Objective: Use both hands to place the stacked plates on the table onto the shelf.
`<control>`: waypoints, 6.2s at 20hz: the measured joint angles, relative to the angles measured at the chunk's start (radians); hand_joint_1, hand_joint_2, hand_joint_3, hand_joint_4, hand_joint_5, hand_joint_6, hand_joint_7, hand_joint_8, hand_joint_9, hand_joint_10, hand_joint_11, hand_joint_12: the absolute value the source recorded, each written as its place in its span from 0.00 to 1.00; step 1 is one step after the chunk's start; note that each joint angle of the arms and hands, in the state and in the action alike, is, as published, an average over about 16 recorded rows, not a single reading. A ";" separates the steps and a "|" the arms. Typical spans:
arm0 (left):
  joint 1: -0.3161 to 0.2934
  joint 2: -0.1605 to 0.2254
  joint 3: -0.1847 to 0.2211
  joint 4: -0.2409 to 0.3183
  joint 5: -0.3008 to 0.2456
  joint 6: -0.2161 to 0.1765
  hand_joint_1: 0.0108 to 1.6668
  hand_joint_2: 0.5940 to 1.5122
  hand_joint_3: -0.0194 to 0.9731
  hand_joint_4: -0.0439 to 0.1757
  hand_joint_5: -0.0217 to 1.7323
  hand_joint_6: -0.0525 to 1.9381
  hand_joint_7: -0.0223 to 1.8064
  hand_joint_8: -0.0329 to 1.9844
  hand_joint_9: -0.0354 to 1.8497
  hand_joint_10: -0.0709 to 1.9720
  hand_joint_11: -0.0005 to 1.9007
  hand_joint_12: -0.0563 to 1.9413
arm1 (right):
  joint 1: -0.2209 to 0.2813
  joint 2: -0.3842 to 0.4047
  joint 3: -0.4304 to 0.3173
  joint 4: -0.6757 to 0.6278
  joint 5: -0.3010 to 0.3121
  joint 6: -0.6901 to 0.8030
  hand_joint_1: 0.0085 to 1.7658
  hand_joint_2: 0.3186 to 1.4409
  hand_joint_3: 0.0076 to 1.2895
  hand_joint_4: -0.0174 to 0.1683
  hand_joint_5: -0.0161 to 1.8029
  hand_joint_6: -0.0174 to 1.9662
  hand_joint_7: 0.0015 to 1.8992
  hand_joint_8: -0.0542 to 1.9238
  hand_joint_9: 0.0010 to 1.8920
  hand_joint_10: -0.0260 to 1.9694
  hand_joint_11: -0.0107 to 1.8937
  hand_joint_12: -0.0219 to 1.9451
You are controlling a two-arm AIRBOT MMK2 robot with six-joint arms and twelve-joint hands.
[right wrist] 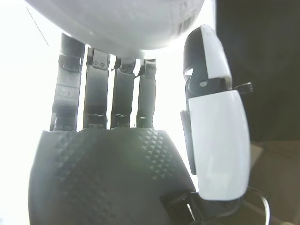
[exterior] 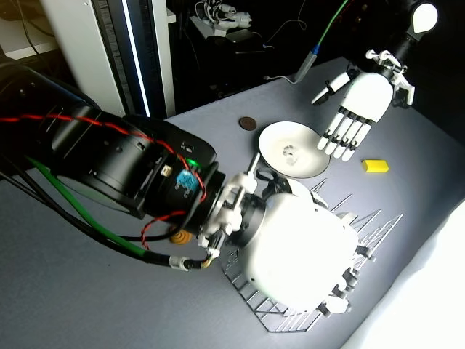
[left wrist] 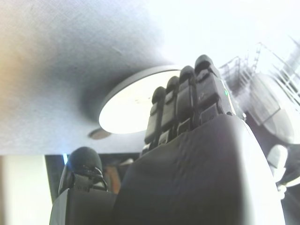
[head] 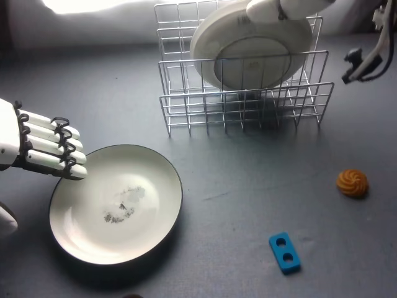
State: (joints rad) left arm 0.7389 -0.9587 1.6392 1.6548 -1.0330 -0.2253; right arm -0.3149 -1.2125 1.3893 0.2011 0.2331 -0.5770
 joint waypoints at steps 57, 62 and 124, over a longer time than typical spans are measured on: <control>0.162 -0.005 -0.033 -0.016 0.080 -0.013 0.00 0.64 0.03 0.22 0.05 0.02 0.01 0.01 0.07 0.06 0.01 0.05 | -0.230 -0.366 -0.126 -0.202 0.064 -0.857 0.56 0.56 0.00 0.10 0.06 0.03 0.04 0.03 0.05 0.02 0.01 0.31; 0.162 -0.005 -0.033 -0.015 0.080 -0.014 0.00 0.64 0.03 0.22 0.05 0.02 0.01 0.01 0.07 0.06 0.01 0.05 | -0.231 -0.404 -0.084 -0.202 0.067 -0.862 0.53 0.61 0.00 0.10 0.13 0.03 0.12 0.03 0.13 0.03 0.02 0.46; -0.238 0.065 -0.054 0.080 -0.003 -0.091 0.00 0.63 0.03 0.22 0.07 0.03 0.07 0.03 0.06 0.04 0.01 0.09 | 0.154 0.237 -0.470 0.068 -0.123 -0.237 0.68 0.63 0.00 0.06 0.53 0.46 0.57 0.47 0.59 0.29 0.43 0.68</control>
State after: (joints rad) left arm 0.5012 -0.8940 1.5855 1.7351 -1.0356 -0.3160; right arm -0.1609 -0.9751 0.9194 0.2691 0.1100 -0.8143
